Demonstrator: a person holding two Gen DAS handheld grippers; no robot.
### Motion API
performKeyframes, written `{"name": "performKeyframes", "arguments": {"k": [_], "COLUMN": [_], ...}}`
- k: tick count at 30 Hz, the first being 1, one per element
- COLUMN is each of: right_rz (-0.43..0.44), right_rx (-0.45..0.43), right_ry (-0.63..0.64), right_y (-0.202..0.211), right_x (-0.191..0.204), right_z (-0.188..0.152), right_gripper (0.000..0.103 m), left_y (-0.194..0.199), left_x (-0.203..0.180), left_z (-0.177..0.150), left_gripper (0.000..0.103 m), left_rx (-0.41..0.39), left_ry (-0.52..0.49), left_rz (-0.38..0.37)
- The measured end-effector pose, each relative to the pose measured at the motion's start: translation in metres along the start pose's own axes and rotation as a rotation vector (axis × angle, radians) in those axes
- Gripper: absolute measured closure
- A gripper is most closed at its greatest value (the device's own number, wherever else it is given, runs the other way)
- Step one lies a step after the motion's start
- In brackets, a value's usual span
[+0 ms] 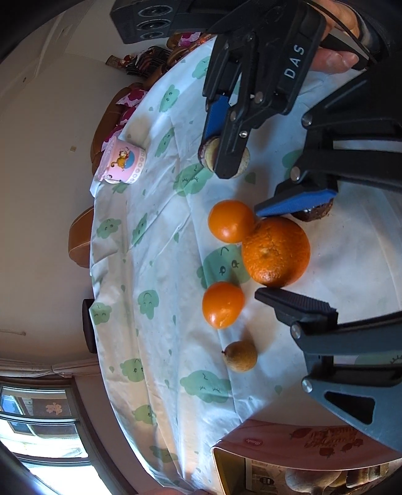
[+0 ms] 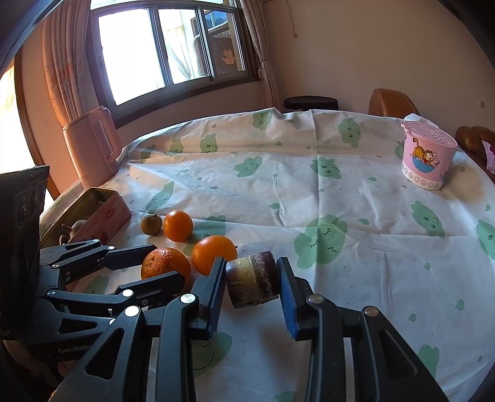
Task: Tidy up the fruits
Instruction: 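Lift the cylinder and orange and carry both toward the tin box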
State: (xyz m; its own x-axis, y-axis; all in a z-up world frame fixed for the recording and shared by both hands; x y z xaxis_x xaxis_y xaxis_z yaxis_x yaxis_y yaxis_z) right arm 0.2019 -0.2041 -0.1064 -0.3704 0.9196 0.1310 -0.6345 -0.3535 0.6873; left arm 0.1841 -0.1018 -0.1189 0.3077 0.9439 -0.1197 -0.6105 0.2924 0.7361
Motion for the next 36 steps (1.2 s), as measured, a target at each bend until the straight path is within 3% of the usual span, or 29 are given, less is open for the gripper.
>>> {"name": "performKeyframes", "arguments": {"k": [8,36], "right_rz": [0.002,0.017], "right_rx": [-0.03,-0.147], "right_ry": [0.022,0.091], "right_y": [0.006,0.028], "right_x": [0.005,0.02], "right_z": [0.002,0.008], "right_gripper": [0.068,0.068], "left_y": [0.011,0.041], "left_x": [0.013,0.018], "left_z": [0.004,0.013], "left_gripper": [0.054,0.054], "left_rx": [-0.061,-0.208], "left_ry": [0.059,0.048], "left_rz": [0.019,0.129]}}
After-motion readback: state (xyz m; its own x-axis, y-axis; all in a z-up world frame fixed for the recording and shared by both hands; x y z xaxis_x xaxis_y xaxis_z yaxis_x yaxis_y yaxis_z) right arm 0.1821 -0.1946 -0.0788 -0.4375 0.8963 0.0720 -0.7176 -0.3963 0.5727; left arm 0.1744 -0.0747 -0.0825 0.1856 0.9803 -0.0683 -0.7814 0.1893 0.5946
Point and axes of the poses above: each gripper's, at about its wrist camera, not at the fingertips, and y roughly against the way its jaws point, x to its left, z to its top, the point moved 9 cm from there along -y, roughly the way its jaws point, and after that the axes turned 2 degrees about x, right-handed, at the moved point
